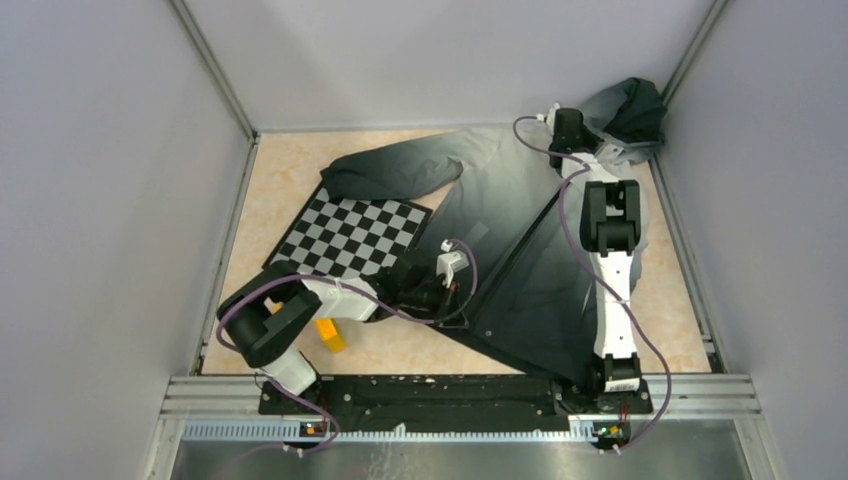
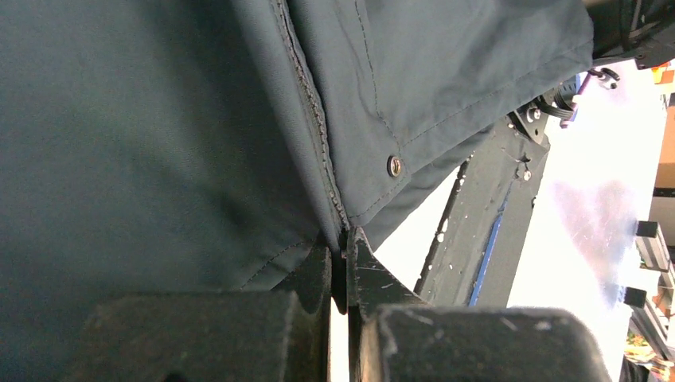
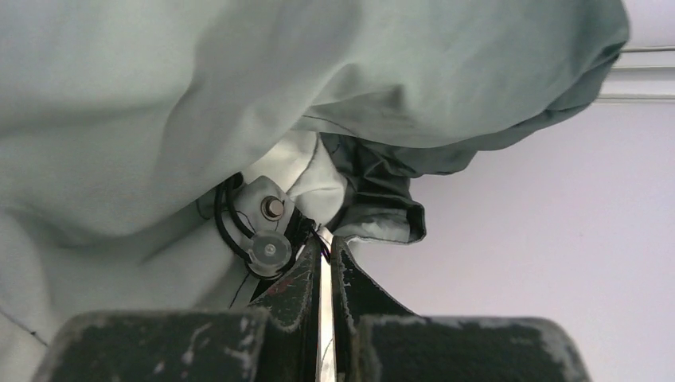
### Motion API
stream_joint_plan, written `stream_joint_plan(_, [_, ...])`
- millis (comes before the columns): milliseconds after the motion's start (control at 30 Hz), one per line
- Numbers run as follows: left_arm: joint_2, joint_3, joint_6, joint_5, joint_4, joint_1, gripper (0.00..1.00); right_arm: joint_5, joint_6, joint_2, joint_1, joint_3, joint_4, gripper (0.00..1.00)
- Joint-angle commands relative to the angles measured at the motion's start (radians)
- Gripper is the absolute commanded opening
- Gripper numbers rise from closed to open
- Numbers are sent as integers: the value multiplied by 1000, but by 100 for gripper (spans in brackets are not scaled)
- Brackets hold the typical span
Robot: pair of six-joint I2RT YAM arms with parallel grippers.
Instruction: Zip up the jacket
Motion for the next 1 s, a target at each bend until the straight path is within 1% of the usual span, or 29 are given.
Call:
stream_joint_plan(0, [72, 18, 6, 148, -179, -23, 0, 14, -7, -6, -22, 73, 196, 0])
stream_joint_plan(100, [87, 26, -5, 143, -178, -23, 0, 9, 21, -8, 3, 100, 143, 1])
stream_joint_plan(133, [86, 27, -9, 140, -179, -23, 0, -2, 33, -16, 12, 106, 114, 10])
stream_joint_plan(167, [85, 31, -11, 139, -184, -23, 0, -3, 48, -23, 17, 109, 82, 35])
stream_joint_plan(200, [80, 36, -13, 138, -196, -24, 0, 1, 76, -31, 22, 118, 47, 58])
stream_joint_plan(233, [74, 42, -15, 142, -203, -25, 0, 6, 118, -41, 27, 129, -1, 74])
stream_joint_plan(267, [67, 50, -11, 143, -215, -25, 0, 15, 164, -56, 34, 136, -39, 82])
stream_joint_plan(300, [58, 58, -5, 134, -232, -25, 0, 21, 205, -80, 44, 122, -93, 85])
stream_joint_plan(333, [47, 67, -2, 121, -247, -25, 5, 26, 251, -118, 57, 94, -123, 85])
stream_joint_plan(367, [39, 76, 1, 114, -260, -25, 11, 29, 292, -165, 73, 45, -133, 86])
stream_joint_plan(400, [31, 86, 2, 105, -273, -24, 22, 30, 346, -212, 90, 1, -148, 87])
stream_joint_plan(467, [18, 103, -1, 89, -288, -23, 46, 30, 455, -301, 130, -71, -214, 87])
stream_joint_plan(500, [10, 111, -5, 83, -290, -24, 55, 29, 493, -345, 166, -110, -237, 87])
stream_joint_plan(567, [-9, 121, -13, 70, -289, -23, 68, 45, 550, -426, 232, -202, -270, 87])
stream_joint_plan(633, [-34, 133, -15, 51, -296, -23, 76, 69, 655, -522, 298, -308, -282, 88])
stream_joint_plan(667, [-48, 138, -16, 40, -299, -23, 78, 50, 719, -573, 330, -364, -285, 88])
stream_joint_plan(767, [-101, 158, -24, 15, -326, -23, 83, -89, 930, -748, 402, -534, -305, 90])
stream_joint_plan(800, [-127, 164, -30, 10, -339, -23, 93, -145, 960, -815, 424, -601, -293, 90])
stream_joint_plan(833, [-154, 168, -38, 4, -351, -23, 98, -192, 975, -880, 451, -665, -273, 90])
stream_joint_plan(900, [-227, 167, -45, -15, -396, -24, 99, -267, 1036, -1022, 492, -796, -249, 91])
stream_joint_plan(967, [-295, 180, -38, -48, -439, -23, 99, -345, 1113, -1185, 499, -886, -276, 91])
